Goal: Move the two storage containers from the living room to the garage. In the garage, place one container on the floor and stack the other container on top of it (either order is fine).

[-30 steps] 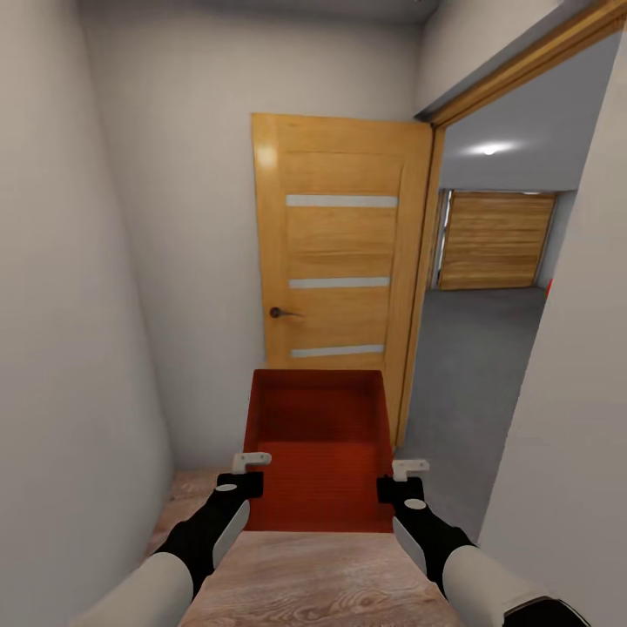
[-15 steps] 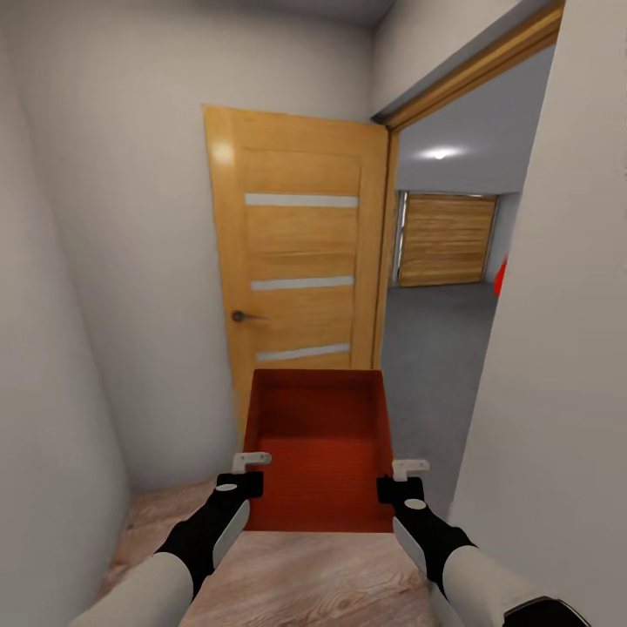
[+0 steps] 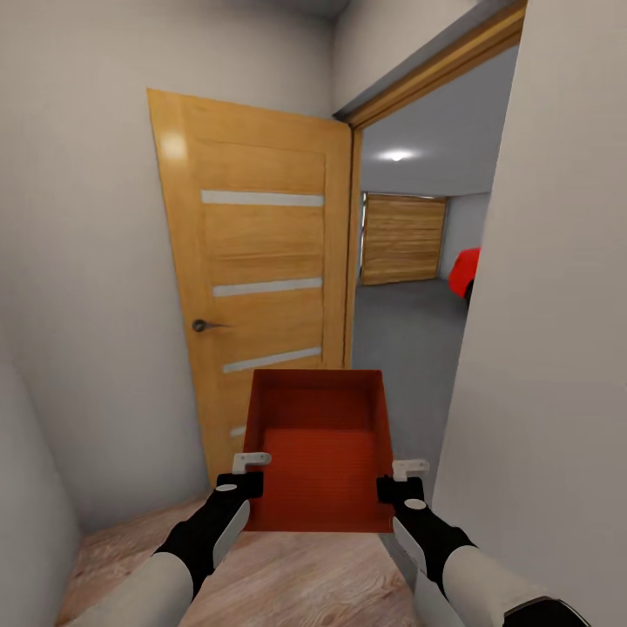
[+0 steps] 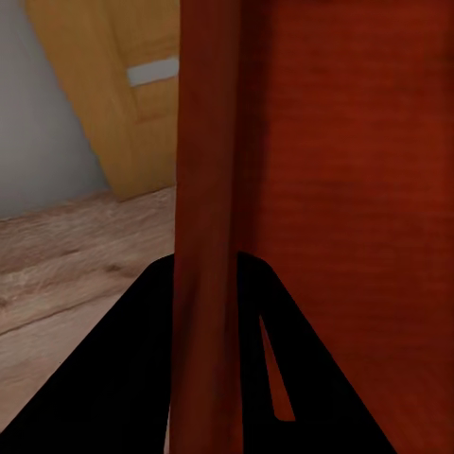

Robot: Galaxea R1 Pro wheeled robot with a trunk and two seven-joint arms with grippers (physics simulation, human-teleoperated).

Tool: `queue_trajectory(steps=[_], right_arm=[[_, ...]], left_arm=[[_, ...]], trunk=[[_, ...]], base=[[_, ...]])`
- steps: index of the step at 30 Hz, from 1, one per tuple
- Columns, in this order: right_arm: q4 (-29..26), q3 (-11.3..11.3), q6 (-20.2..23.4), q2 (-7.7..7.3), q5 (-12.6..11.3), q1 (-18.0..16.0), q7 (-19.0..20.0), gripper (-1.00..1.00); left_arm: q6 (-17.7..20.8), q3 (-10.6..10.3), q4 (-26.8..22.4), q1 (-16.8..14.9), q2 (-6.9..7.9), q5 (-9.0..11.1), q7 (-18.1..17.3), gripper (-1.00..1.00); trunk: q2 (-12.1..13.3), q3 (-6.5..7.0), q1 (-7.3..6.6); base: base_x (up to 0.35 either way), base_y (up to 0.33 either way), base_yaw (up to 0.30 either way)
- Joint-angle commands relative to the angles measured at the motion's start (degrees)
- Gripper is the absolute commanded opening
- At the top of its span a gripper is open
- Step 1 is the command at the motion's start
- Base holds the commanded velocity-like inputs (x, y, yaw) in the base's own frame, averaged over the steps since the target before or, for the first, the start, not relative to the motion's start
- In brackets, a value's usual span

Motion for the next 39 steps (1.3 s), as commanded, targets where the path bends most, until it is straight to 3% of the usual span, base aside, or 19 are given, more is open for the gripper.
queue_trajectory(steps=[1, 13, 30, 39], right_arm=[[0.2, -0.7, -0.4, 0.83, -0.9, 0.0, -0.1, -1.0], [0.1, -0.6, -0.3, 0.82, -0.9, 0.0, -0.1, -1.0], [0.2, -0.7, -0.3, 0.82, -0.8, 0.0, -0.1, -1.0], [0.2, -0.7, -0.4, 0.8, -0.9, 0.0, -0.1, -1.0]], left_arm=[[-3.7, 0.7, -1.1, 0.0, 0.01, 2.5, 1.4, -1.0], [-3.6, 0.7, -1.3, 0.0, 0.01, 2.5, 1.3, -1.0], [-3.6, 0.7, -1.3, 0.0, 0.01, 2.5, 1.4, -1.0], [-3.7, 0.7, -1.2, -0.1, -0.06, 2.4, 1.5, -1.0]], trunk=[[-0.1, -0.1, 0.02], [-0.1, -0.1, 0.02], [-0.1, -0.1, 0.02], [-0.1, -0.1, 0.02]], base=[[0.018, 0.005, -0.287], [0.098, 0.092, -0.253], [0.232, 0.222, -0.01], [0.051, 0.044, -0.017]])
